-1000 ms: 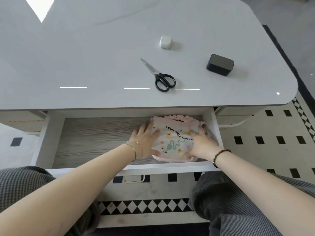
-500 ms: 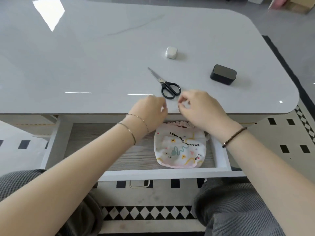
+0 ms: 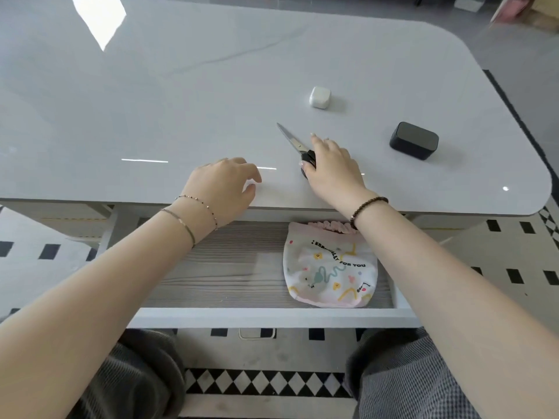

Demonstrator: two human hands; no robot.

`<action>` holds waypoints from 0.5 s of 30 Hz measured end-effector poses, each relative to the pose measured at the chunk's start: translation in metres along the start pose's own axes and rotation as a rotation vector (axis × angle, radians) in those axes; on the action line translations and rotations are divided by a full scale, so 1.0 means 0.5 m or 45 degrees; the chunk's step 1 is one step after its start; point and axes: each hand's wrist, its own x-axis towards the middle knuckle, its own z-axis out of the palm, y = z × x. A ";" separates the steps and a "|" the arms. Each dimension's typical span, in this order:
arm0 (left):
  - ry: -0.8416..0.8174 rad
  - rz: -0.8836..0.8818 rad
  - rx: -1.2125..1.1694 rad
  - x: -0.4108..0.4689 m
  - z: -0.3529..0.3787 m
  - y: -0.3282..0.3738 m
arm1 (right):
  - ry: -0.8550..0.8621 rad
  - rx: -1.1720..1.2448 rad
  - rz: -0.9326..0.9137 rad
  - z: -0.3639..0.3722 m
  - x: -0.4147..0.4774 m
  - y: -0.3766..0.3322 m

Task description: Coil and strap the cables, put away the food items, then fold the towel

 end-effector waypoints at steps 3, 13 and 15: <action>-0.047 -0.037 -0.050 -0.001 0.000 -0.009 | 0.061 -0.041 -0.031 0.005 -0.003 -0.008; -0.103 -0.007 -0.290 -0.015 0.025 -0.006 | -0.305 0.379 0.200 -0.018 -0.038 -0.027; -0.155 -0.091 -0.486 -0.021 0.022 0.008 | -0.326 0.445 0.190 -0.019 -0.057 -0.036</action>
